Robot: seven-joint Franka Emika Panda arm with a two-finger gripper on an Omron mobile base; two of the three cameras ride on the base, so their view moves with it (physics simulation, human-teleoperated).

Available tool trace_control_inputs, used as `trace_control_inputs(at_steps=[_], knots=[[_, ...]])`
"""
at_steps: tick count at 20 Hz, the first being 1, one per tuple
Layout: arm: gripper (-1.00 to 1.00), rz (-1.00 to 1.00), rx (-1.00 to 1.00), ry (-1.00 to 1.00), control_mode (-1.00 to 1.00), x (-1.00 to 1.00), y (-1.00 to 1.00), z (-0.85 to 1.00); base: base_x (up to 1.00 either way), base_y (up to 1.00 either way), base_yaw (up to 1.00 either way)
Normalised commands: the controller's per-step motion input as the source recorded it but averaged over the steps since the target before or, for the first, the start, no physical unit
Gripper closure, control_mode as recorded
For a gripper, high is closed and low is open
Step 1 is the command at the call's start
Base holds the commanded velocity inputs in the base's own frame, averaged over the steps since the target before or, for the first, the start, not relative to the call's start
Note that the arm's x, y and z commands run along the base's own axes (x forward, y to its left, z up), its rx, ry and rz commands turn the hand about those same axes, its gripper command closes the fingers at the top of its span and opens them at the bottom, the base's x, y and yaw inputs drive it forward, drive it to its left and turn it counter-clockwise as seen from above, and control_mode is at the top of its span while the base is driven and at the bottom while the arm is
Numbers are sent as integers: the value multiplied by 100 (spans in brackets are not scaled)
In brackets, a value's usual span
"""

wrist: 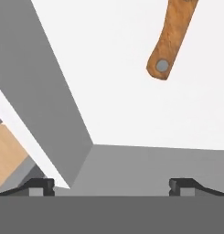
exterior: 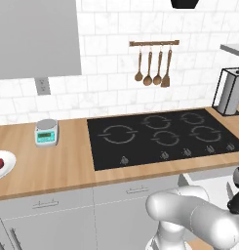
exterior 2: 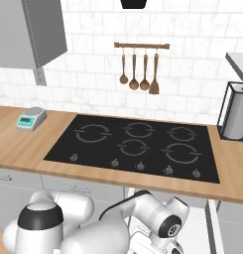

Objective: Pick up the knife from the drawer and place it on the cutting board. Then place the meat from the plate to the cutting board.

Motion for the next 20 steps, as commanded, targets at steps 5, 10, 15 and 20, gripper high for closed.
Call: trace_control_inputs(at_steps=[5,10,15,20], knots=[[-100,-1,-4,-22,-100,2,0,0,0,0,0],[-100,0,-3,-19,-100,24,0,0,0,0,0],[-100,0,-3,-14,-100,30,0,-9,0,0,0],[-100,0,-2,0,-100,42,-4,-20,0,0,0]])
